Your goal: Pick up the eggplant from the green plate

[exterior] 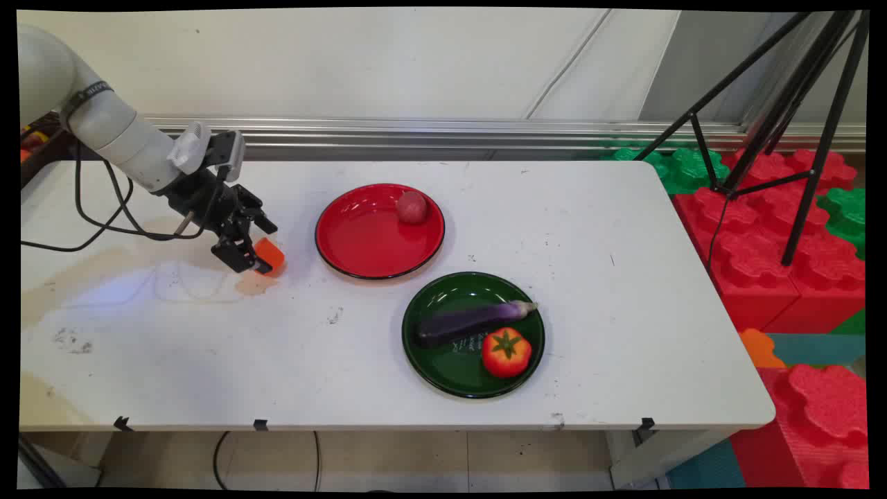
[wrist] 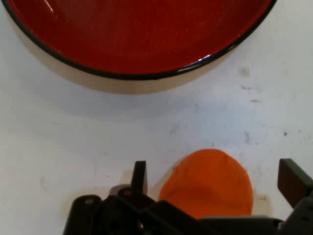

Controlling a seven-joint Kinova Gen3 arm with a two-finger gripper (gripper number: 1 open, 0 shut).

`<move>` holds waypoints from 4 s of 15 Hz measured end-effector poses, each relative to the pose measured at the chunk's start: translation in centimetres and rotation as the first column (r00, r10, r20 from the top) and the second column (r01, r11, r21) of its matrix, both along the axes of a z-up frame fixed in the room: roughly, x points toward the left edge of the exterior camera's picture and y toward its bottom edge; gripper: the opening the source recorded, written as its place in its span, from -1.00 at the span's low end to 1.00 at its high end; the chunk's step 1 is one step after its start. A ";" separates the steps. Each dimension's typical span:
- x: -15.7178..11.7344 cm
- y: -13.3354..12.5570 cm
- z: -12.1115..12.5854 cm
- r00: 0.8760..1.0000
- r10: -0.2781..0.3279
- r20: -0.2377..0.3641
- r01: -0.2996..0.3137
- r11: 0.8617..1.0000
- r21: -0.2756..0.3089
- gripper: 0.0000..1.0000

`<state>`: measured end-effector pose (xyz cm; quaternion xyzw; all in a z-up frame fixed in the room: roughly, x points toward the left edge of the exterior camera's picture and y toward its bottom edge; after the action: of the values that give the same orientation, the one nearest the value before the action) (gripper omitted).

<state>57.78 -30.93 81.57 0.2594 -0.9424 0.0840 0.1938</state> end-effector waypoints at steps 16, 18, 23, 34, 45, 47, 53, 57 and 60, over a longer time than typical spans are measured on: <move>-0.4 2.1 7.0 0.992 -0.033 -0.119 0.021 0.995 -0.100 1.00; -1.1 2.6 8.5 0.987 -0.047 -0.151 0.029 0.993 -0.117 1.00; -3.9 2.9 11.1 0.973 -0.082 -0.216 0.051 0.988 -0.148 1.00; -12.0 1.9 11.5 0.949 -0.136 -0.286 0.095 0.984 -0.150 1.00; -21.2 0.1 6.2 0.958 -0.135 -0.254 0.116 0.989 -0.089 1.00; -22.5 -0.1 5.0 0.961 -0.133 -0.242 0.118 0.990 -0.077 1.00; -25.2 -0.7 2.3 0.967 -0.137 -0.214 0.129 0.990 -0.048 1.00; -26.8 -1.0 0.4 0.971 -0.139 -0.197 0.137 0.990 -0.028 1.00; -27.5 -1.1 -0.8 0.973 -0.139 -0.187 0.138 0.990 -0.017 1.00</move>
<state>30.23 -32.04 80.82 0.1994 -0.9356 0.0473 0.2876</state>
